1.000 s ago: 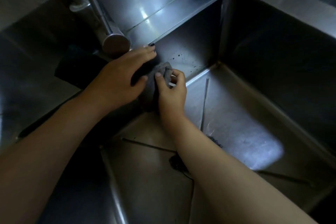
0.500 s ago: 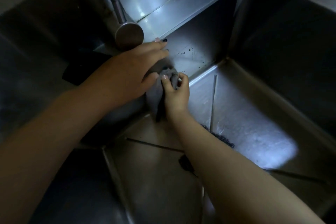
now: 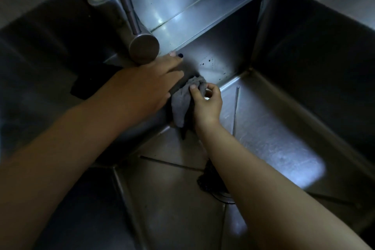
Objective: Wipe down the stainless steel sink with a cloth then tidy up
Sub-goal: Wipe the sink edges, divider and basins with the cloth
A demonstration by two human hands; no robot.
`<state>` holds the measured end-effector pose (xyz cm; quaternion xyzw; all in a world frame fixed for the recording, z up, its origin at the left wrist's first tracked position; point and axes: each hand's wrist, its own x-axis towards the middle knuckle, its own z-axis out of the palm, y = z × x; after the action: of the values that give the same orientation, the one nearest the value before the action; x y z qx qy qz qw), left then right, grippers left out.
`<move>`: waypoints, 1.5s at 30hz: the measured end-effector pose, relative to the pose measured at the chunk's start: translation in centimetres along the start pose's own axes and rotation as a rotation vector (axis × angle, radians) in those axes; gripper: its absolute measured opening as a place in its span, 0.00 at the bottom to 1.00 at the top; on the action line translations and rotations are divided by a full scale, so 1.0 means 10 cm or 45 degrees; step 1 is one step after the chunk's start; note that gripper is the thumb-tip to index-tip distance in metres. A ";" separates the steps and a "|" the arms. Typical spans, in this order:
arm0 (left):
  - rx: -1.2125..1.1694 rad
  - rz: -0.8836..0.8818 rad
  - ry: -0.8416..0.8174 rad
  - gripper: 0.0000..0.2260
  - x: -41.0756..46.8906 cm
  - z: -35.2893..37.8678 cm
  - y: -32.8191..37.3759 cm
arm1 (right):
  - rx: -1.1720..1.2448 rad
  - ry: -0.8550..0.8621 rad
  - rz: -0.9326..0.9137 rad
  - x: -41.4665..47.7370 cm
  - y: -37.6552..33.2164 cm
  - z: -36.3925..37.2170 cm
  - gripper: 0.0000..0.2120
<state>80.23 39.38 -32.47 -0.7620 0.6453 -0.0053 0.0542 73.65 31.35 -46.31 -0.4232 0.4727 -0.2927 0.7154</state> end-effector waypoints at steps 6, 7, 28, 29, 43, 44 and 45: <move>-0.119 -0.096 0.310 0.23 0.14 0.15 0.24 | 0.152 0.077 -0.171 -0.04 -0.42 0.04 0.09; -0.164 -0.155 0.354 0.23 0.17 0.18 0.28 | 0.173 0.083 -0.196 -0.05 -0.48 0.05 0.10; -0.060 -0.414 0.346 0.32 0.55 0.31 0.23 | -0.265 0.085 0.013 0.47 0.03 -0.22 0.14; -0.051 -0.414 0.354 0.32 0.55 0.32 0.23 | -0.199 0.090 0.024 0.44 -0.02 -0.18 0.15; -0.066 -0.508 0.464 0.34 0.59 0.35 0.34 | 0.050 0.167 -0.338 0.42 -0.67 -0.09 0.19; -0.057 -0.504 0.473 0.34 0.59 0.36 0.34 | 0.023 0.195 -0.305 0.47 -0.62 -0.11 0.19; -0.048 -0.501 0.481 0.35 0.59 0.36 0.33 | -0.001 0.220 -0.264 0.53 -0.57 -0.14 0.20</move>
<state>78.24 33.27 -36.76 -0.8591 0.4836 -0.1456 -0.0834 74.23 23.86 -43.84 -0.4434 0.4864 -0.4003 0.6376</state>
